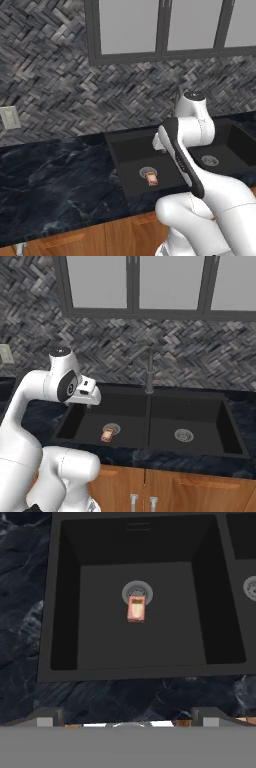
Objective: Pick up the soap dispenser and bar soap from the sink, and place them back in the cabinet, and close the cabinet doors.
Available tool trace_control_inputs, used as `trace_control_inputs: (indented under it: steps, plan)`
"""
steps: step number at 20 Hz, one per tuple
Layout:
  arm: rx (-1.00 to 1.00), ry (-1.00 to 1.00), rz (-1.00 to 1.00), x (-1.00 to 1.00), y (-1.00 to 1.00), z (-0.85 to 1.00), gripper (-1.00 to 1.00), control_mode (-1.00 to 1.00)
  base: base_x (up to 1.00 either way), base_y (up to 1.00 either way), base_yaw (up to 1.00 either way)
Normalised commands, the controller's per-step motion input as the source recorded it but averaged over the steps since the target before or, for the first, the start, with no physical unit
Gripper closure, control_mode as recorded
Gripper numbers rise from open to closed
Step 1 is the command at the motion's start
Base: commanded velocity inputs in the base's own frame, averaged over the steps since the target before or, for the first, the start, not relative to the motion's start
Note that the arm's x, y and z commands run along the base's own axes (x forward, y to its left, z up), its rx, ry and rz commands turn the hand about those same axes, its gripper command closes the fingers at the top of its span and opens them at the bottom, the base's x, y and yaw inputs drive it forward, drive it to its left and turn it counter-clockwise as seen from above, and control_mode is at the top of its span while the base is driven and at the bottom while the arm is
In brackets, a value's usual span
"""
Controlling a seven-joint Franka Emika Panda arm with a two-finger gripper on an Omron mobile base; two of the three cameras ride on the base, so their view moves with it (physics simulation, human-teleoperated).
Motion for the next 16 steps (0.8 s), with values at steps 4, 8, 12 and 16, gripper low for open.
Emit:
trace_control_inputs:
  steps: [4,8,12,16]
  plan:
    - [0.01,0.0,0.0,0.27,-0.17,-0.28,-1.0,-1.0,0.0,0.0,0.0]
    - [0.0,0.0,0.0,0.26,-0.02,-0.41,-1.0,-1.0,0.0,0.0,0.0]
    - [0.0,0.0,0.0,0.29,0.0,-0.38,-1.0,-1.0,0.0,0.0,0.0]
    - [0.0,0.0,0.0,0.34,0.0,-0.39,-1.0,-1.0,0.0,0.0,0.0]
